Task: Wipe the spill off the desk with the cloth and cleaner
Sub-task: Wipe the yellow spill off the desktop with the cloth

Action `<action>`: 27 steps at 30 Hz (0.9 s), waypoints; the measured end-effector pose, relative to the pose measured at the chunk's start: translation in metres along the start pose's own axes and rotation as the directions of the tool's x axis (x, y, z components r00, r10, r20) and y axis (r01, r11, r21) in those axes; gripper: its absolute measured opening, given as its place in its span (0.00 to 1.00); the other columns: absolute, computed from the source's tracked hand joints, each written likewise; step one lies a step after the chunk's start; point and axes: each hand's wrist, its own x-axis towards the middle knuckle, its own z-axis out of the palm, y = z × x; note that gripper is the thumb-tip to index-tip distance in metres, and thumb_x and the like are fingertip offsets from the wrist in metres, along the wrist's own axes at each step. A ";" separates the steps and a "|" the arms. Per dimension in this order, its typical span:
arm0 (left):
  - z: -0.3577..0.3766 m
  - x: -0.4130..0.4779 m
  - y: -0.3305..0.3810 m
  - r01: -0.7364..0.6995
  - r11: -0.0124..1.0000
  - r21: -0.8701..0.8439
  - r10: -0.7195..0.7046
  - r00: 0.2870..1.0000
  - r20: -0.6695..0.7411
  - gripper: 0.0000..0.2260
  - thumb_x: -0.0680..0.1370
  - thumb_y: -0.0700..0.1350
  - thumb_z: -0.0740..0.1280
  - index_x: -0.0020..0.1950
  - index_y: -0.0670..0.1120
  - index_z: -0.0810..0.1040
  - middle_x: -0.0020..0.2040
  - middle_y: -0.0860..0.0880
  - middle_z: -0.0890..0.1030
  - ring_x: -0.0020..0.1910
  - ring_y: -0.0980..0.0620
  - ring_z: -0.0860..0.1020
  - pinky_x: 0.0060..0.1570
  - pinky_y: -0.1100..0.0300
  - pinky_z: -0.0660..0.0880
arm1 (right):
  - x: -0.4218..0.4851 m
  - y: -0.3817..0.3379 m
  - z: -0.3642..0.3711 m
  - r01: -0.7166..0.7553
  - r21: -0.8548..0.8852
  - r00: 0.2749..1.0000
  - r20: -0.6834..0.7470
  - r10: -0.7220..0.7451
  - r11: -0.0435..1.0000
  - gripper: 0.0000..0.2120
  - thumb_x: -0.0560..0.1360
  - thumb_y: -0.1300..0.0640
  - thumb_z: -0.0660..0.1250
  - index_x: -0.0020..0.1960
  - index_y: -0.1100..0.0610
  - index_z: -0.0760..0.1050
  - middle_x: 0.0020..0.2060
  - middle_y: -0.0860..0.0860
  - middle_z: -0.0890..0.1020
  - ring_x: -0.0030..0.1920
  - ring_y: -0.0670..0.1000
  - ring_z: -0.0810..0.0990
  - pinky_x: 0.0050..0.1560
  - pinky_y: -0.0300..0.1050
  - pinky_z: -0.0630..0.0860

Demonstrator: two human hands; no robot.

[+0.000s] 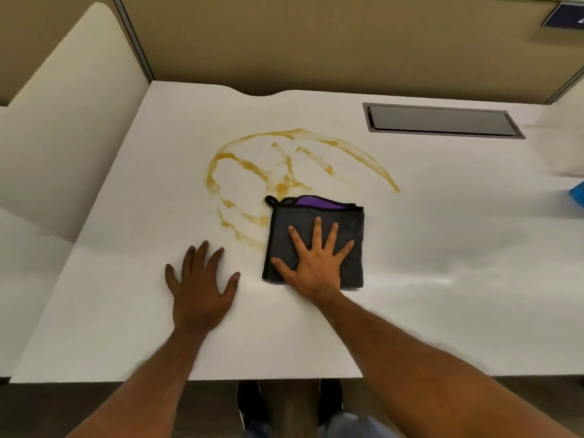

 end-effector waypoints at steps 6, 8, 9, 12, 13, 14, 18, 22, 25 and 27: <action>-0.004 0.004 -0.006 -0.039 0.999 -0.016 0.040 0.998 0.039 0.30 0.76 0.65 0.53 0.74 0.53 0.67 0.77 0.47 0.63 0.77 0.44 0.59 0.70 0.33 0.52 | -0.024 0.000 0.009 0.176 -0.035 0.983 -0.038 -0.177 0.984 0.36 0.71 0.24 0.46 0.76 0.34 0.48 0.80 0.52 0.46 0.78 0.63 0.39 0.67 0.78 0.37; -0.006 0.008 -0.014 -0.093 0.996 -0.004 0.093 0.994 0.051 0.30 0.76 0.66 0.53 0.73 0.52 0.67 0.76 0.46 0.64 0.76 0.43 0.60 0.70 0.35 0.55 | -0.026 0.023 0.008 0.135 -0.038 0.988 -0.070 -0.137 0.990 0.36 0.71 0.24 0.47 0.76 0.34 0.50 0.80 0.50 0.48 0.78 0.61 0.42 0.68 0.78 0.39; -0.007 0.011 -0.019 -0.132 0.991 0.003 0.131 0.990 0.049 0.30 0.76 0.67 0.53 0.73 0.52 0.68 0.76 0.46 0.65 0.75 0.43 0.62 0.70 0.37 0.57 | -0.025 0.032 0.007 0.087 -0.041 0.993 -0.070 -0.090 0.995 0.36 0.71 0.24 0.47 0.76 0.35 0.49 0.80 0.49 0.48 0.79 0.60 0.42 0.68 0.78 0.40; -0.012 0.025 -0.040 -0.223 0.975 0.023 0.222 0.974 0.040 0.30 0.76 0.68 0.52 0.72 0.53 0.69 0.75 0.45 0.66 0.73 0.44 0.64 0.70 0.39 0.58 | -0.013 0.036 0.001 -0.057 -0.041 0.997 -0.047 0.055 0.998 0.38 0.69 0.23 0.45 0.76 0.35 0.46 0.80 0.50 0.46 0.78 0.61 0.40 0.68 0.78 0.39; -0.013 0.030 -0.046 -0.240 0.971 0.023 0.239 0.970 0.036 0.30 0.76 0.68 0.51 0.71 0.53 0.69 0.75 0.45 0.66 0.73 0.45 0.64 0.70 0.39 0.58 | -0.006 0.030 -0.001 -0.098 -0.032 0.995 -0.038 0.096 0.995 0.39 0.69 0.22 0.44 0.76 0.35 0.45 0.80 0.50 0.45 0.78 0.62 0.39 0.67 0.79 0.38; -0.013 0.034 -0.051 -0.248 0.969 0.021 0.247 0.969 0.030 0.30 0.76 0.67 0.52 0.71 0.53 0.69 0.74 0.45 0.67 0.73 0.45 0.65 0.70 0.39 0.58 | 0.001 0.022 -0.002 -0.134 -0.015 0.991 -0.032 0.134 0.991 0.40 0.68 0.21 0.43 0.76 0.35 0.43 0.80 0.51 0.44 0.78 0.63 0.38 0.66 0.79 0.37; -0.013 0.050 -0.060 -0.231 0.973 0.005 0.231 0.973 0.004 0.30 0.76 0.66 0.52 0.71 0.50 0.70 0.74 0.45 0.67 0.73 0.44 0.65 0.70 0.40 0.59 | 0.023 -0.023 0.000 -0.145 0.019 0.989 -0.032 0.146 0.989 0.41 0.67 0.20 0.42 0.76 0.34 0.41 0.79 0.55 0.42 0.76 0.67 0.37 0.64 0.81 0.35; -0.018 0.067 -0.077 -0.164 0.986 -0.031 0.164 0.986 0.013 0.32 0.76 0.67 0.51 0.73 0.49 0.67 0.76 0.44 0.64 0.76 0.44 0.60 0.72 0.39 0.56 | 0.010 -0.034 0.007 0.048 -0.036 0.999 -0.002 -0.048 0.998 0.39 0.68 0.21 0.42 0.75 0.33 0.42 0.79 0.53 0.41 0.77 0.65 0.36 0.65 0.79 0.35; -0.020 0.077 -0.091 -0.149 0.988 -0.048 0.151 0.988 0.035 0.35 0.75 0.68 0.50 0.75 0.48 0.64 0.78 0.45 0.61 0.78 0.46 0.55 0.74 0.39 0.49 | -0.005 -0.005 0.008 0.085 -0.046 0.996 -0.022 -0.086 0.995 0.38 0.69 0.21 0.44 0.75 0.32 0.43 0.80 0.49 0.43 0.78 0.61 0.37 0.67 0.79 0.38; -0.018 0.079 -0.094 -0.179 0.981 -0.080 0.182 0.983 0.032 0.36 0.75 0.68 0.50 0.75 0.47 0.64 0.78 0.44 0.60 0.78 0.47 0.54 0.76 0.41 0.47 | -0.009 0.013 0.004 -0.006 -0.039 1.000 -0.021 0.005 0.999 0.39 0.68 0.20 0.43 0.75 0.33 0.42 0.80 0.47 0.43 0.78 0.59 0.37 0.67 0.78 0.39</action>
